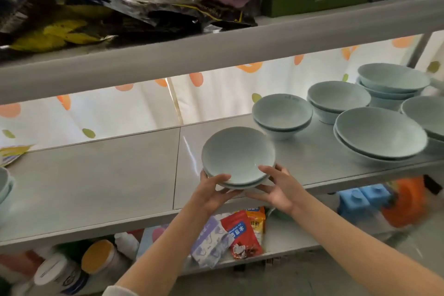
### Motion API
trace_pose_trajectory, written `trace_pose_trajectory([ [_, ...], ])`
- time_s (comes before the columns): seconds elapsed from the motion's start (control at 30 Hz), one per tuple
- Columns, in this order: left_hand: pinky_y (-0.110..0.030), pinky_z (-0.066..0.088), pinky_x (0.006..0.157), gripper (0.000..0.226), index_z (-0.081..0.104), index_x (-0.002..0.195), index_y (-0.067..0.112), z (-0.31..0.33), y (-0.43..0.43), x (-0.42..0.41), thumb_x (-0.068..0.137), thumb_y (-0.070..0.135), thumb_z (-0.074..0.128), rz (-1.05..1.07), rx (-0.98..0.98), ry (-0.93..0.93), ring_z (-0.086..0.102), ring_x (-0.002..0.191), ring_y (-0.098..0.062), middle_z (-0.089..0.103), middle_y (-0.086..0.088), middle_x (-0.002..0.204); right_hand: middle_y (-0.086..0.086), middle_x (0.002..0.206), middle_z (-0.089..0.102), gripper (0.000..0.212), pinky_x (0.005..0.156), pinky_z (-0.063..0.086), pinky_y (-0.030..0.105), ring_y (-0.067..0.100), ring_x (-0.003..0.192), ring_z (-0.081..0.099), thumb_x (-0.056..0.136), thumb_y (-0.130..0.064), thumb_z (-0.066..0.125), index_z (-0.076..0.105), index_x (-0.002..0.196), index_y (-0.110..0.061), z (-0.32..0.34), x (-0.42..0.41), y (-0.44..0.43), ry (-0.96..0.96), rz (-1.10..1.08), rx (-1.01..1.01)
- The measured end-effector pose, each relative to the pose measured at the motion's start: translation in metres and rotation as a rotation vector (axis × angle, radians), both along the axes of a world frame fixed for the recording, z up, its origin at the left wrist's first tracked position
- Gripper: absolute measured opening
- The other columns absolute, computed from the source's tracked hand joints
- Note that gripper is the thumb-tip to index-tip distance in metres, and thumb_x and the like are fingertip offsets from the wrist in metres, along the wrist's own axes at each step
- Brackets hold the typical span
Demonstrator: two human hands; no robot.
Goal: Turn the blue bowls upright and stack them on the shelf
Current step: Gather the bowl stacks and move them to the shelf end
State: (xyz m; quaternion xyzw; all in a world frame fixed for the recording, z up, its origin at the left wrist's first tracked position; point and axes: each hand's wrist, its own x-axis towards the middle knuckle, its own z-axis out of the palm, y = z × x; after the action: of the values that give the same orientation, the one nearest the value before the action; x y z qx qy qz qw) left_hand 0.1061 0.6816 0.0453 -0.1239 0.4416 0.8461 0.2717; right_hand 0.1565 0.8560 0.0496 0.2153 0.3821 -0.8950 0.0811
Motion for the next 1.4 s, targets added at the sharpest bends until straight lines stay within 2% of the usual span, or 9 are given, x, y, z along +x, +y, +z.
trace_pose_trajectory([
  [0.2, -0.057, 0.057, 0.072, 0.074, 0.036, 0.131, 0.028, -0.001, 0.045, 0.012, 0.076, -0.017, 0.057, -0.084, -0.021, -0.027, 0.046, 0.116, -0.045, 0.038, -0.018, 0.129, 0.022, 0.131, 0.043, 0.068, 0.072, 0.052, 0.065, 0.049, 0.112, 0.05, 0.08, -0.003, 0.067, 0.033, 0.135, -0.024, -0.004, 0.026, 0.043, 0.0, -0.097, -0.062],
  [0.5, -0.055, 0.058, 0.07, 0.073, 0.036, 0.13, 0.025, -0.001, 0.091, 0.011, 0.075, -0.019, 0.056, -0.167, -0.046, -0.019, 0.049, 0.111, -0.041, 0.037, -0.017, 0.129, 0.023, 0.137, 0.04, 0.068, 0.064, 0.054, 0.057, 0.05, 0.108, 0.053, 0.081, -0.002, 0.066, 0.032, 0.136, -0.021, -0.009, 0.036, 0.084, 0.007, -0.207, -0.08],
  [0.77, -0.06, 0.053, 0.08, 0.07, 0.035, 0.129, 0.024, -0.002, 0.11, -0.005, 0.077, -0.02, 0.053, -0.17, -0.068, -0.022, 0.05, 0.105, -0.04, 0.04, -0.016, 0.119, 0.021, 0.136, 0.04, 0.066, 0.072, 0.053, 0.063, 0.05, 0.111, 0.05, 0.08, -0.002, 0.066, 0.033, 0.134, -0.021, -0.005, 0.025, 0.099, 0.021, -0.234, -0.084],
  [1.0, -0.062, 0.052, 0.081, 0.069, 0.037, 0.128, 0.026, 0.003, 0.127, -0.021, 0.078, -0.018, 0.054, -0.212, -0.06, -0.032, 0.049, 0.111, -0.042, 0.037, -0.018, 0.129, 0.02, 0.135, 0.042, 0.068, 0.08, 0.05, 0.065, 0.049, 0.113, 0.05, 0.078, -0.005, 0.067, 0.036, 0.136, -0.02, 0.003, 0.014, 0.115, 0.018, -0.255, -0.06],
  [1.07, -0.062, 0.051, 0.083, 0.07, 0.035, 0.13, 0.027, 0.003, 0.132, -0.019, 0.079, -0.016, 0.056, -0.234, -0.071, -0.028, 0.05, 0.111, -0.042, 0.039, -0.017, 0.126, 0.02, 0.134, 0.044, 0.059, 0.079, 0.051, 0.064, 0.048, 0.111, 0.051, 0.08, -0.006, 0.066, 0.04, 0.133, -0.016, 0.006, 0.016, 0.121, 0.019, -0.252, -0.055],
  [1.17, -0.063, 0.051, 0.08, 0.072, 0.033, 0.134, 0.029, 0.002, 0.137, -0.015, 0.08, -0.007, 0.064, -0.264, -0.103, -0.031, 0.05, 0.114, -0.042, 0.042, -0.015, 0.124, 0.02, 0.133, 0.046, 0.047, 0.076, 0.053, 0.062, 0.046, 0.108, 0.053, 0.085, -0.008, 0.061, 0.045, 0.13, -0.013, 0.008, 0.017, 0.13, 0.023, -0.233, -0.039],
  [1.27, -0.066, 0.05, 0.08, 0.071, 0.032, 0.136, 0.035, -0.001, 0.135, -0.012, 0.08, 0.017, 0.072, -0.282, -0.1, -0.047, 0.044, 0.122, -0.041, 0.039, -0.013, 0.134, 0.018, 0.133, 0.048, 0.05, 0.074, 0.055, 0.058, 0.045, 0.108, 0.054, 0.085, -0.009, 0.061, 0.045, 0.132, -0.013, 0.004, 0.02, 0.13, 0.037, -0.217, -0.018],
  [1.33, -0.066, 0.051, 0.079, 0.07, 0.031, 0.138, 0.036, -0.003, 0.131, -0.012, 0.08, 0.04, 0.069, -0.296, -0.078, -0.059, 0.036, 0.129, -0.043, 0.033, -0.011, 0.143, 0.016, 0.131, 0.05, 0.067, 0.071, 0.058, 0.054, 0.042, 0.11, 0.054, 0.075, -0.012, 0.072, 0.043, 0.136, -0.015, 0.0, 0.022, 0.124, 0.057, -0.206, -0.012],
  [1.4, -0.065, 0.051, 0.081, 0.08, 0.028, 0.142, 0.033, -0.006, 0.125, -0.011, 0.075, 0.056, 0.064, -0.289, -0.059, -0.095, 0.032, 0.133, -0.041, 0.028, -0.01, 0.149, 0.015, 0.128, 0.054, 0.102, 0.068, 0.059, 0.049, 0.035, 0.11, 0.056, 0.046, -0.021, 0.091, 0.043, 0.136, -0.013, -0.006, 0.024, 0.116, 0.065, -0.176, -0.006],
])
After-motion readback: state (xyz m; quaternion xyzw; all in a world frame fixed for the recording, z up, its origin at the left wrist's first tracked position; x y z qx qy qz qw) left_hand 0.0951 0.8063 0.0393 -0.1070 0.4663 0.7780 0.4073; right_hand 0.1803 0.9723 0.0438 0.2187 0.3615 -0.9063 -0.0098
